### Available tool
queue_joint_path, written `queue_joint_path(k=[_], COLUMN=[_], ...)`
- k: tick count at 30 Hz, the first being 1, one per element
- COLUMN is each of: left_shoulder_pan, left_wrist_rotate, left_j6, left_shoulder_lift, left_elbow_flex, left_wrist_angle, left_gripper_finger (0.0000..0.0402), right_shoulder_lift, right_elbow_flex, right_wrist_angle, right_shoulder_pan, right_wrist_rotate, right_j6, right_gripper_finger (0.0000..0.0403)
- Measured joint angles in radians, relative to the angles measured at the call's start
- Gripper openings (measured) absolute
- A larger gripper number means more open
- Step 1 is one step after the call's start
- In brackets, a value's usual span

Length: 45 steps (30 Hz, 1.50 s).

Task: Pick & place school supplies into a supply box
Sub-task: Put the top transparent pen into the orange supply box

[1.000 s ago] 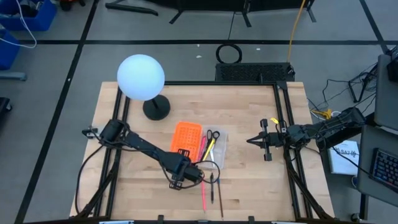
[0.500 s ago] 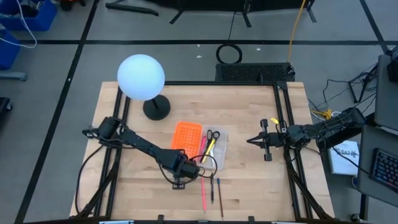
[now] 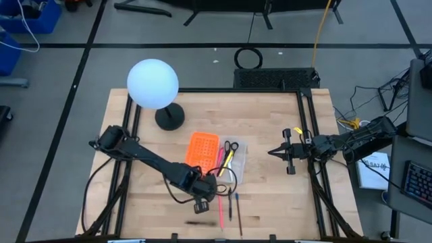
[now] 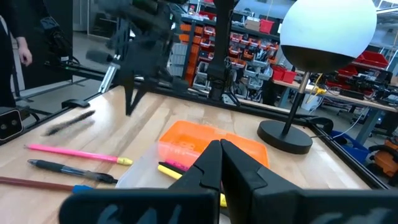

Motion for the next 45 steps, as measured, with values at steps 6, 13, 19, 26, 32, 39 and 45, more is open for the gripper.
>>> queue_joint_path(k=[6,13,19,26,32,39,45], left_shoulder_pan=[-0.008,-0.016,-0.031,-0.054,-0.132,-0.225,-0.292], left_wrist_rotate=[-0.028,-0.107,-0.136,-0.160,-0.200,-0.227,-0.243], left_j6=[-0.022,-0.080,-0.108,-0.204,-0.285,-0.367,-0.378], left_shoulder_lift=[0.002,0.000,0.000,0.000,0.000,0.013,0.070], left_elbow_flex=[-0.002,0.000,0.000,0.000,0.000,0.002,0.033], left_wrist_angle=[-0.012,-0.016,-0.016,-0.021,-0.021,0.154,0.256], left_gripper_finger=[0.0007,0.0004,0.0017,0.0004,0.0052,0.0125,0.0139], right_shoulder_lift=[0.000,0.000,0.000,0.000,0.000,0.000,0.000], right_elbow_flex=[0.000,0.000,0.000,0.000,0.000,0.000,0.000], right_wrist_angle=[-0.005,-0.005,-0.005,-0.001,0.004,0.004,0.004], right_shoulder_pan=[0.000,0.000,0.000,0.000,0.000,0.000,0.000], right_wrist_rotate=[0.000,0.000,0.000,0.000,-0.001,0.000,0.000], right_j6=[-0.007,-0.010,-0.007,-0.008,-0.006,-0.002,-0.006], right_gripper_finger=[0.0000,0.0000,0.0000,0.0000,0.0000,0.0000,0.0000])
